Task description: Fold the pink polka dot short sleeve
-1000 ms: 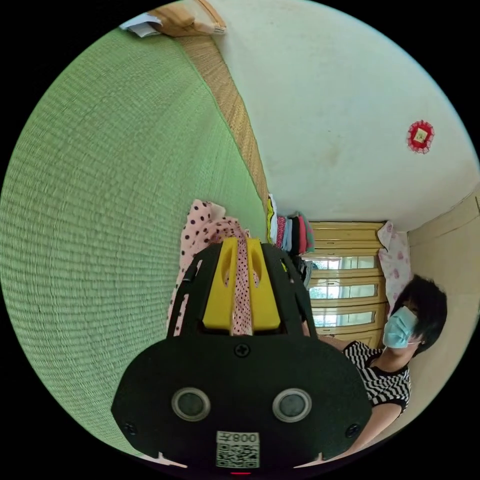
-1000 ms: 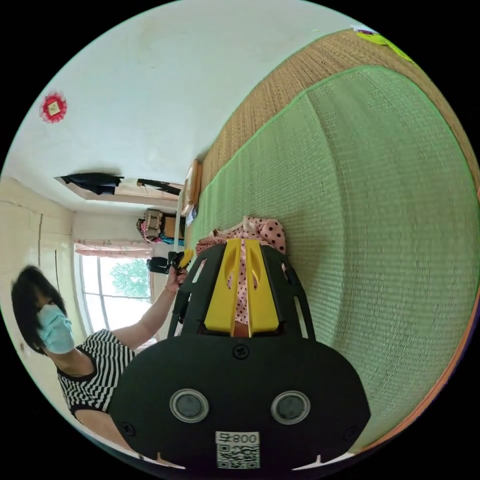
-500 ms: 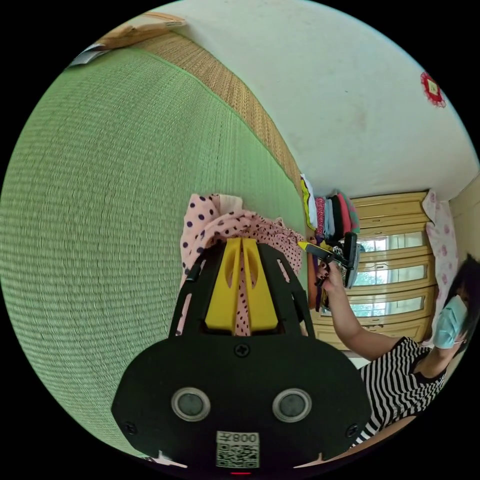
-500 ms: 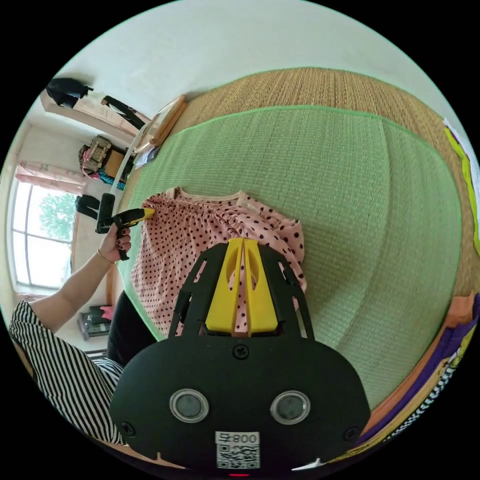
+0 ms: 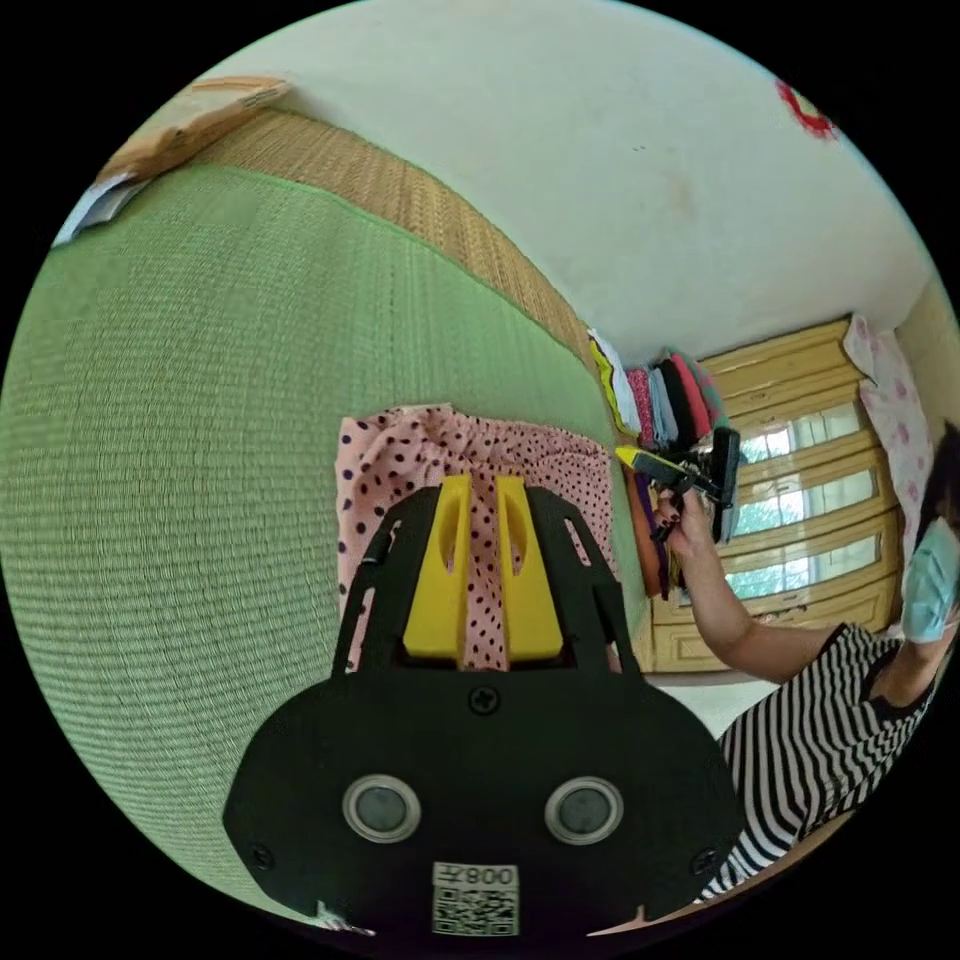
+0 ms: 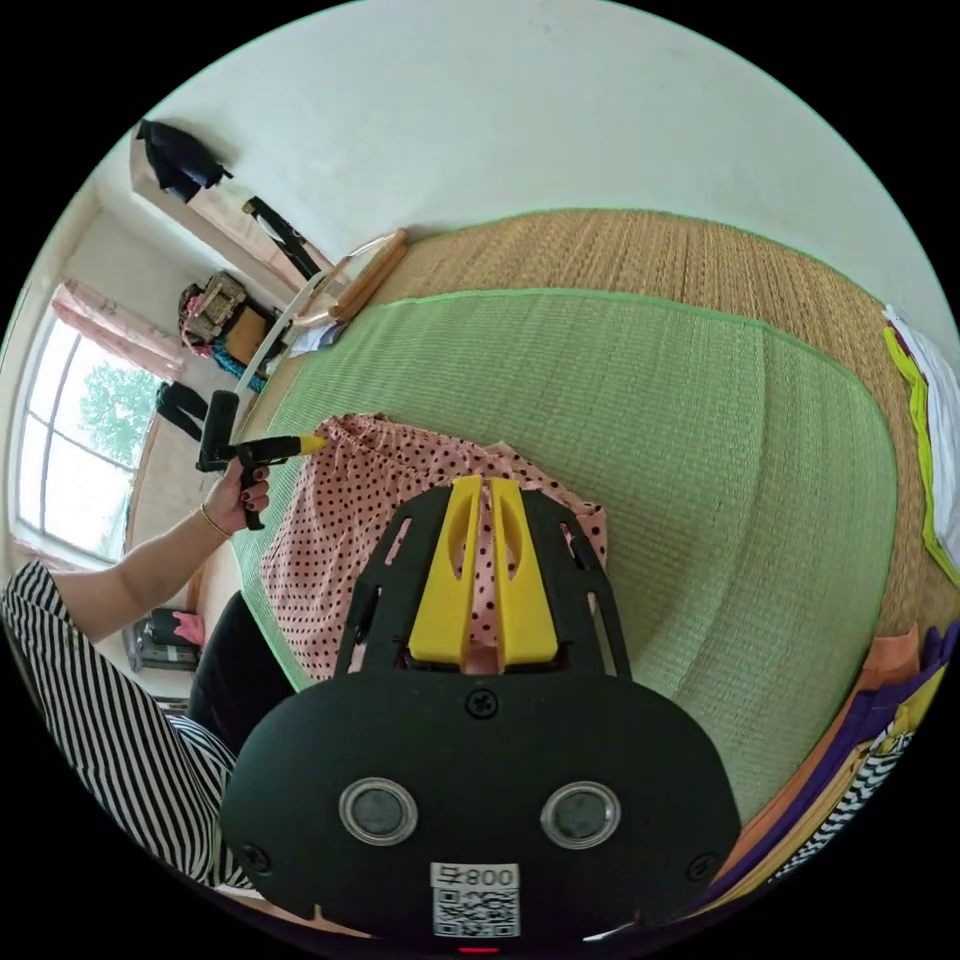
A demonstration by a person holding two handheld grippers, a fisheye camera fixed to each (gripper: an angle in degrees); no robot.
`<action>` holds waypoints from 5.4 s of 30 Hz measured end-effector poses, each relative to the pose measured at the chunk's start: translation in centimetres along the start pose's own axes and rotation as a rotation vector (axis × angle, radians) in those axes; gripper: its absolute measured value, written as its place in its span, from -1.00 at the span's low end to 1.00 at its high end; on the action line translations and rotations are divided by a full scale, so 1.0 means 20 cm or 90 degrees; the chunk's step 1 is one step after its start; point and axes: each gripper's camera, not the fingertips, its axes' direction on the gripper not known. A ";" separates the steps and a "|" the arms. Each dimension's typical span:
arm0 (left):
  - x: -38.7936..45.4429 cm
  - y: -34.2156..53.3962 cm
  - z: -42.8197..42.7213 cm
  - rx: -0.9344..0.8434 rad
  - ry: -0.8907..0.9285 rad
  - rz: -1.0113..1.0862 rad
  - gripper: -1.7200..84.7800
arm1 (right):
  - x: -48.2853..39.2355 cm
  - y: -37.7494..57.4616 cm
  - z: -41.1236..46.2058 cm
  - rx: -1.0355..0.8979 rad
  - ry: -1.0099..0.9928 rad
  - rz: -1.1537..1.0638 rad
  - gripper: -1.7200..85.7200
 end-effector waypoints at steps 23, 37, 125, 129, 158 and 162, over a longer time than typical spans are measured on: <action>0.25 0.07 0.14 0.002 -0.168 0.075 -0.95 | -0.29 0.22 0.22 -0.036 0.145 -0.058 -0.95; 0.05 0.05 0.26 0.004 -0.173 0.008 -0.95 | -0.08 0.20 0.24 -0.053 0.105 0.011 -0.95; 1.71 1.70 2.30 -0.232 -0.238 0.438 -0.93 | 0.56 1.76 -0.86 0.057 -0.233 0.261 -0.90; 1.72 1.73 2.34 -0.238 -0.231 0.439 -0.94 | 0.76 1.59 -0.76 0.076 -0.258 0.287 -0.81; 1.42 1.75 2.01 -0.215 -0.121 0.410 -0.94 | 0.98 0.76 -0.10 0.026 -0.205 0.309 -0.94; 1.29 1.75 1.76 -0.166 -0.080 0.379 -0.94 | 0.90 0.71 -0.08 0.044 -0.204 0.303 -0.94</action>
